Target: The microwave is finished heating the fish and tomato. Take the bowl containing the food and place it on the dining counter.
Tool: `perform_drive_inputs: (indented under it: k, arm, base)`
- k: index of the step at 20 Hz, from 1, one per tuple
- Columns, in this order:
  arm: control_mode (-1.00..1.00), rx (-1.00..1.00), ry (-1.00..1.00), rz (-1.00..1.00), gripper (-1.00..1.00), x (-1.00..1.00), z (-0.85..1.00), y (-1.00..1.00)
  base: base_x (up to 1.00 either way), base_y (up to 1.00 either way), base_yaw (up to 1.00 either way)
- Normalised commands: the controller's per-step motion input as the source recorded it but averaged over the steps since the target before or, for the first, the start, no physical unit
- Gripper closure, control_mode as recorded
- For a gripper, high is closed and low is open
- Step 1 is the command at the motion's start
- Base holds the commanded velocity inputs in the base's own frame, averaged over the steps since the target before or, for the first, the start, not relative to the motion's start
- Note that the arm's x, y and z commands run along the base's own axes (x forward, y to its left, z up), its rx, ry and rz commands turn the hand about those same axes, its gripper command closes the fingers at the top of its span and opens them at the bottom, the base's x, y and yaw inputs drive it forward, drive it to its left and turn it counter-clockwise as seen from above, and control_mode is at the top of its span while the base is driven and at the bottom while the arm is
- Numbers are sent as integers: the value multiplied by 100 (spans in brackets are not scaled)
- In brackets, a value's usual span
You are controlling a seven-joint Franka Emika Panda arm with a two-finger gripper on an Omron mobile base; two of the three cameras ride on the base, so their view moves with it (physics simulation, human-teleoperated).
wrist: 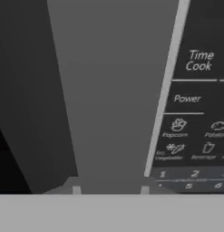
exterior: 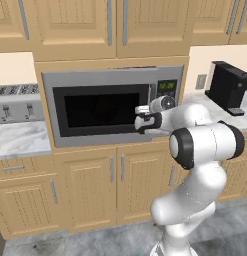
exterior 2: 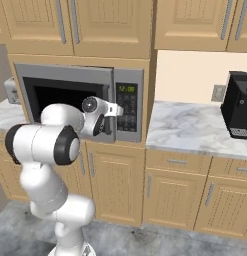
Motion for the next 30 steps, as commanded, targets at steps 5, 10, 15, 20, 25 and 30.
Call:
perform_drive_inputs:
  k: [5,10,15,20,25,30]
  arm:
    - [-100,0,-2,-1,100,-100,38,33]
    - [-100,0,-5,-8,100,-100,65,68]
    - [-100,-1,-2,-11,100,-100,79,82]
    - [-100,-6,0,-6,100,-100,95,86]
    - [-100,-11,-5,-3,-100,-100,31,58]
    - [-100,-1,-20,10,-100,-100,-15,0]
  base:
    - [0,0,0]
    - [0,0,0]
    - [0,0,0]
    - [0,0,0]
    - [0,0,0]
    - [0,0,0]
